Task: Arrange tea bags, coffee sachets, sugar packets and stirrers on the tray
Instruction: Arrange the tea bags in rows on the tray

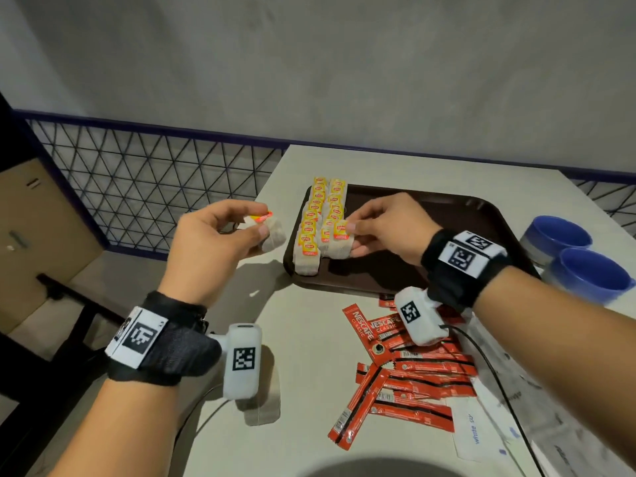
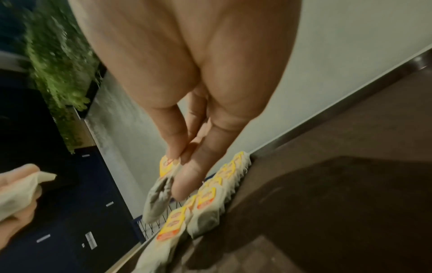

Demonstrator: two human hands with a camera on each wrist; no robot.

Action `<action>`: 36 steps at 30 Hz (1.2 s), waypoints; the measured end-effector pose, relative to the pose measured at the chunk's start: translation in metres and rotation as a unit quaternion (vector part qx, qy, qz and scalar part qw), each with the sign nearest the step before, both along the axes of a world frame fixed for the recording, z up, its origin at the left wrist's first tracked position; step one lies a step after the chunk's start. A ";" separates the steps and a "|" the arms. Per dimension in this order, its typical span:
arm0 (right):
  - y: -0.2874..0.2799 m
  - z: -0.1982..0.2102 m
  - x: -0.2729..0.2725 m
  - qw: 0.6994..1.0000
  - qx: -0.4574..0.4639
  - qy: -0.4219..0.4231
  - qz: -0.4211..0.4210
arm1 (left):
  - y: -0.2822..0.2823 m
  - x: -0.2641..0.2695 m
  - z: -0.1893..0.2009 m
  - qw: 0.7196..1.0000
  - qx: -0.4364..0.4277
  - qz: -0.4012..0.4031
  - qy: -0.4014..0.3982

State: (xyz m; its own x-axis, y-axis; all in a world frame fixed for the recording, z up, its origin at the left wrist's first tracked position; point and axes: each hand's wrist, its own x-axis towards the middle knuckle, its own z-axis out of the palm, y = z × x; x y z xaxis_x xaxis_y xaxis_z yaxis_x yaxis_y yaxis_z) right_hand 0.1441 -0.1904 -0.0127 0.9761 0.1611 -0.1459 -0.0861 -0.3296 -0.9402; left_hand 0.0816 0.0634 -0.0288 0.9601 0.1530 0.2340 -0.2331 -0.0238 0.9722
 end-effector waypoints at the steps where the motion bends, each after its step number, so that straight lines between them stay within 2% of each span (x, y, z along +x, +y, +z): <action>1: 0.003 -0.002 0.006 1.000 -0.009 0.014 0.009 | 0.000 0.004 -0.001 1.000 -0.004 -0.002 0.001; 6: 0.017 -0.012 0.031 0.995 -0.077 0.052 0.046 | 0.002 0.021 -0.017 1.000 0.005 0.000 0.014; 12: 0.020 -0.020 0.050 0.983 -0.167 0.059 0.043 | 0.006 0.024 -0.029 1.000 0.005 0.003 0.026; 17: 0.022 -0.028 0.062 0.983 -0.178 0.025 0.018 | 0.006 0.023 -0.033 0.999 0.012 0.002 0.031; 24: 0.026 -0.032 0.065 0.983 -0.180 0.030 0.009 | 0.008 0.022 -0.033 0.999 0.010 -0.006 0.033; 30: 0.021 -0.022 0.059 0.971 -0.238 0.004 -0.004 | 0.004 0.019 -0.032 0.998 -0.013 -0.031 0.047; 33: 0.024 -0.004 0.042 0.982 -0.186 -0.029 -0.032 | 0.001 0.016 -0.030 0.997 -0.026 -0.058 0.042; 36: 0.029 0.015 0.012 0.994 -0.092 -0.057 0.006 | -0.004 0.014 -0.029 0.995 -0.021 -0.088 0.036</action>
